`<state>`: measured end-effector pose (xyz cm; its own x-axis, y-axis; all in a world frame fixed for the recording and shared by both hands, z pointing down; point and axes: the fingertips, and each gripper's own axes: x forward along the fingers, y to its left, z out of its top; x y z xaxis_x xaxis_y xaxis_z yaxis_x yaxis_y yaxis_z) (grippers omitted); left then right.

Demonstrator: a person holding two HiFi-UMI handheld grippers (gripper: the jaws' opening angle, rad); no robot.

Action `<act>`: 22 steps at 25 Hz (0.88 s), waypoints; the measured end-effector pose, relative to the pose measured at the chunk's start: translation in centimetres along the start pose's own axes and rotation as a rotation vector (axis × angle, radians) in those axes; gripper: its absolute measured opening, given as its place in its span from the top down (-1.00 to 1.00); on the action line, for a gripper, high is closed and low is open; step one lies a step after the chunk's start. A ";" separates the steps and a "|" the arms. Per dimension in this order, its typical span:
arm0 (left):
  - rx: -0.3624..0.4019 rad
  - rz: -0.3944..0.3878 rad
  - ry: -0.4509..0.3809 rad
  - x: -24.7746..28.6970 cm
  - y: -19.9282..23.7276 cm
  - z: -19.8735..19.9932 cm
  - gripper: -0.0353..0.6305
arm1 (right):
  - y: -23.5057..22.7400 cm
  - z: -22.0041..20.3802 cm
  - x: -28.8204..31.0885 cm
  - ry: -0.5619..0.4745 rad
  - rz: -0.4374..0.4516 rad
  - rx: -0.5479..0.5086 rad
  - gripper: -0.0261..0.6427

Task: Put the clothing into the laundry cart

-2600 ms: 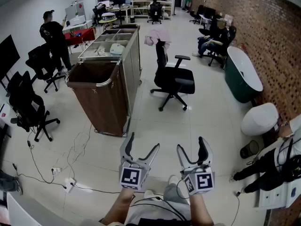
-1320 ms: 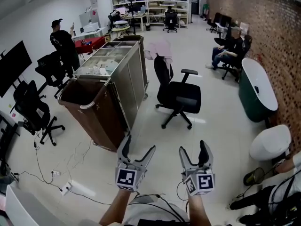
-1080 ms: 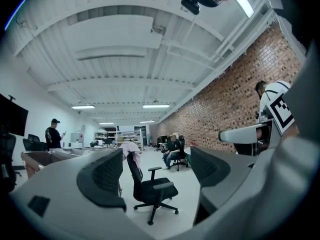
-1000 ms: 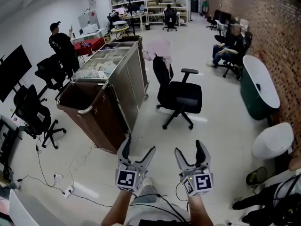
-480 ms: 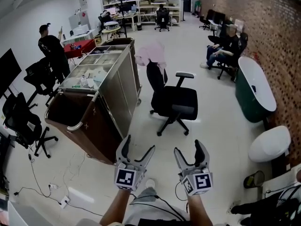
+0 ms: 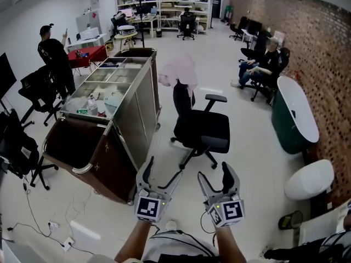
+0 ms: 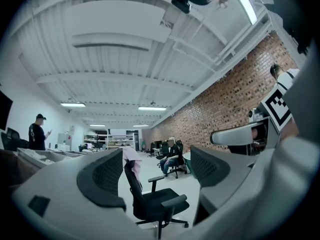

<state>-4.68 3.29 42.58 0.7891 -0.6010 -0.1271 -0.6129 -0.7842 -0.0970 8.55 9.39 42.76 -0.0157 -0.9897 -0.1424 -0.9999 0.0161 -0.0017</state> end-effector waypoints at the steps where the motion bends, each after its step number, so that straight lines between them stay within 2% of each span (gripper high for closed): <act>1: 0.008 -0.004 0.000 0.2 0.6 -0.2 -0.31 | 0.4 -0.3 1.0 0.002 0.005 0.001 -0.25; 6: -0.004 0.009 0.006 1.6 3.9 -1.8 -0.31 | 2.5 -2.2 4.6 0.022 0.058 0.001 -0.25; 9: -0.016 0.009 0.024 1.9 4.9 -2.7 -0.31 | 2.3 -3.1 5.4 0.047 0.052 0.017 -0.25; 14: -0.009 0.030 0.036 3.8 7.0 -3.2 -0.31 | 0.7 -3.0 7.9 0.034 0.031 -0.033 -0.25; 19: 0.005 0.047 0.058 7.8 8.7 -5.0 -0.31 | -1.6 -4.7 11.9 0.040 0.063 0.003 -0.25; 22: -0.009 0.063 0.045 11.3 9.0 -4.4 -0.31 | -4.4 -4.7 14.7 0.029 0.071 0.004 -0.25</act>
<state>-1.07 -11.26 44.59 0.7499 -0.6556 -0.0884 -0.6614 -0.7456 -0.0813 12.74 -5.95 45.35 -0.0865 -0.9898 -0.1131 -0.9962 0.0867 0.0032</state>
